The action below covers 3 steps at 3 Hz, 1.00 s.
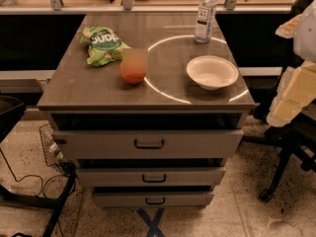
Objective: Pick blue plastic bottle
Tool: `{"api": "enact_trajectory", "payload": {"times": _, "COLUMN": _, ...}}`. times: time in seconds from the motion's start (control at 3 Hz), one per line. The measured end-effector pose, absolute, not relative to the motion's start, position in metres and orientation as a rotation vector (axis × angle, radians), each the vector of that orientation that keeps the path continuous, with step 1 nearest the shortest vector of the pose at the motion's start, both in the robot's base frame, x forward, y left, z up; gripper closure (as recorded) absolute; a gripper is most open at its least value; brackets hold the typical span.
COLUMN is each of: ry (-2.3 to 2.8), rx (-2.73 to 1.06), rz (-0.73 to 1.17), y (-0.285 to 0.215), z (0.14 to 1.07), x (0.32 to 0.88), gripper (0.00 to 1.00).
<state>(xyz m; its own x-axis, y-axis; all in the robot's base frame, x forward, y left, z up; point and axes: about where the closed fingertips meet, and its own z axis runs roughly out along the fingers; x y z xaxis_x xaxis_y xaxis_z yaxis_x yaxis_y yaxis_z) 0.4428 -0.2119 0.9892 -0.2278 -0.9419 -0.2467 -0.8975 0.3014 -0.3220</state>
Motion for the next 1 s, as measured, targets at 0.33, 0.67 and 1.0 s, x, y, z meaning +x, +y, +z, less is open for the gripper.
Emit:
{"api": "enact_trajectory", "payload": {"times": 0.33, "ry": 2.149, "rx": -1.491, "rz": -0.079, "y": -0.221, "z": 0.953, "x": 0.474, "gripper": 0.00}}
{"api": "enact_trajectory", "payload": {"times": 0.67, "ry": 2.087, "rx": -1.317, "rz": 0.003, "y": -0.228, "z": 0.935, "x": 0.501, "gripper": 0.00}}
{"api": "enact_trajectory", "payload": {"times": 1.0, "ry": 1.890, "rx": -1.073, "rz": 0.077, "y": -0.243, "z": 0.946, "x": 0.565, "gripper": 0.00}}
